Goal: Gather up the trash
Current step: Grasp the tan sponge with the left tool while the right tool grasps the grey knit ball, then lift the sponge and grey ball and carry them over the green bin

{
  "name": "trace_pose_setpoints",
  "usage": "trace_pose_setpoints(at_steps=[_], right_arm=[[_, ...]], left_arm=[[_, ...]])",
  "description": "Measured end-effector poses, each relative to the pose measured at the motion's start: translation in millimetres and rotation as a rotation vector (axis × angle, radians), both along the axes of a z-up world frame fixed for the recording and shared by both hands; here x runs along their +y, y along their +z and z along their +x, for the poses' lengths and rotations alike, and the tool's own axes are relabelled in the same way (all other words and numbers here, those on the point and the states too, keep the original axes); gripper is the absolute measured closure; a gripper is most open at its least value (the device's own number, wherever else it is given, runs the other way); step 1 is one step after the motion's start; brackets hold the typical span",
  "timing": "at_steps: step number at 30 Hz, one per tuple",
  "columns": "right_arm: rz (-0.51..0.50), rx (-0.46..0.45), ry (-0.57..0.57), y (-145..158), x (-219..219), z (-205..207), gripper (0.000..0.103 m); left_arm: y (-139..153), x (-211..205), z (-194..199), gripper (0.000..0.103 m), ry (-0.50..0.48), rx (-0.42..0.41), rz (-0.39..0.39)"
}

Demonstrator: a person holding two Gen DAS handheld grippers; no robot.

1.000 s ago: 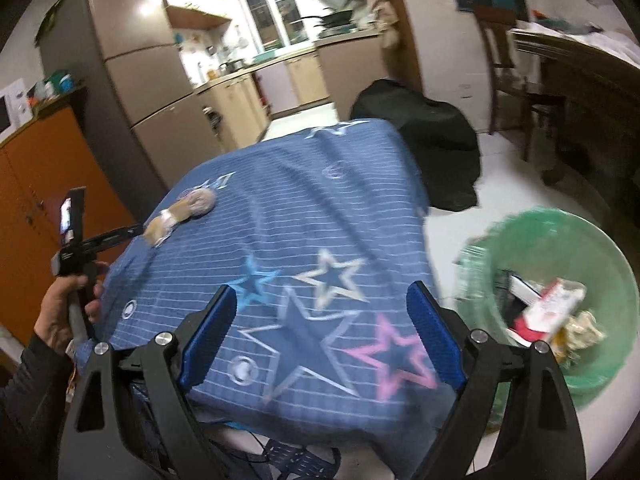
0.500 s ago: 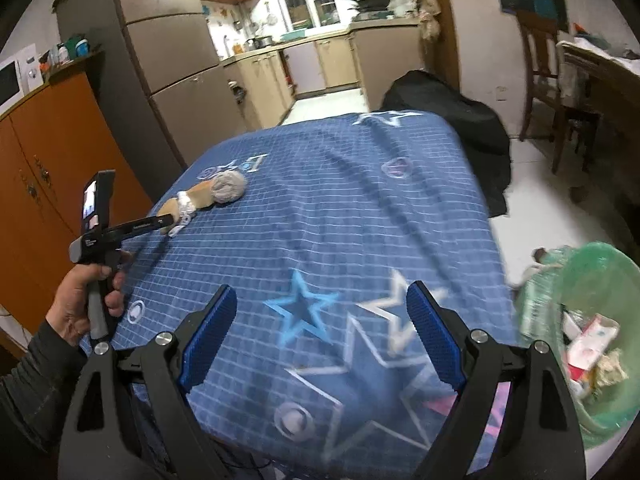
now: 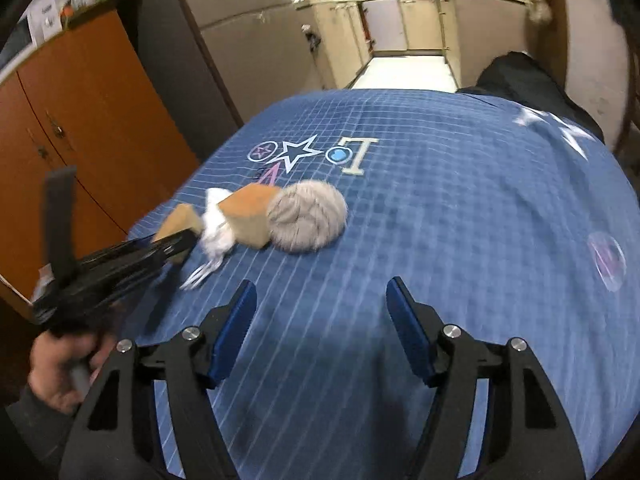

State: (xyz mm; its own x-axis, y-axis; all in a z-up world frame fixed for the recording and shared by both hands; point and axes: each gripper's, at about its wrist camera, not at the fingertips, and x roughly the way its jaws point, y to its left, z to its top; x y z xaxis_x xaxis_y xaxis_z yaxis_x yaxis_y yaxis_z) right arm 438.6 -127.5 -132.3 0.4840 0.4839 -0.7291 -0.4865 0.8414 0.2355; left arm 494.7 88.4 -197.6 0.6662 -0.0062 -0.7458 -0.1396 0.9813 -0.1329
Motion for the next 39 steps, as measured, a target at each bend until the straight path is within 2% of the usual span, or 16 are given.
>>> trace_pose_setpoints(at_steps=[4, 11, 12, 13, 16, 23, 29, 39], right_arm=[[-0.046, -0.018, 0.046, -5.7, 23.5, 28.1, 0.037], [-0.063, -0.037, 0.106, -9.3, 44.8, 47.5, 0.036], [-0.061, -0.034, 0.11, -10.7, 45.8, 48.6, 0.04], [-0.055, -0.029, 0.117, -10.7, 45.9, 49.2, 0.051], [-0.048, -0.042, 0.1, -6.0, 42.0, 44.4, 0.055], [-0.021, -0.118, -0.024, 22.4, 12.3, -1.4, 0.056], [-0.012, -0.196, -0.107, 52.6, -20.4, -56.7, 0.056], [0.006, -0.27, -0.235, 80.3, -78.2, -125.2, 0.056]], left_arm=[[-1.9, 1.4, -1.9, 0.073, -0.003, -0.002, -0.013], [-3.0, 3.0, -3.9, 0.073, -0.003, -0.006, -0.027], [-3.3, 3.2, -4.2, 0.073, -0.003, -0.007, -0.028], [-3.3, 3.2, -4.4, 0.073, -0.003, -0.007, -0.029], [-2.7, 3.9, -6.0, 0.073, -0.003, -0.008, -0.032], [-0.7, 4.5, -14.8, 0.075, -0.018, -0.04, -0.064], [12.1, -12.9, -42.1, 0.075, -0.068, -0.095, -0.064], [82.1, -65.5, -106.7, 0.075, -0.183, -0.243, -0.106]])
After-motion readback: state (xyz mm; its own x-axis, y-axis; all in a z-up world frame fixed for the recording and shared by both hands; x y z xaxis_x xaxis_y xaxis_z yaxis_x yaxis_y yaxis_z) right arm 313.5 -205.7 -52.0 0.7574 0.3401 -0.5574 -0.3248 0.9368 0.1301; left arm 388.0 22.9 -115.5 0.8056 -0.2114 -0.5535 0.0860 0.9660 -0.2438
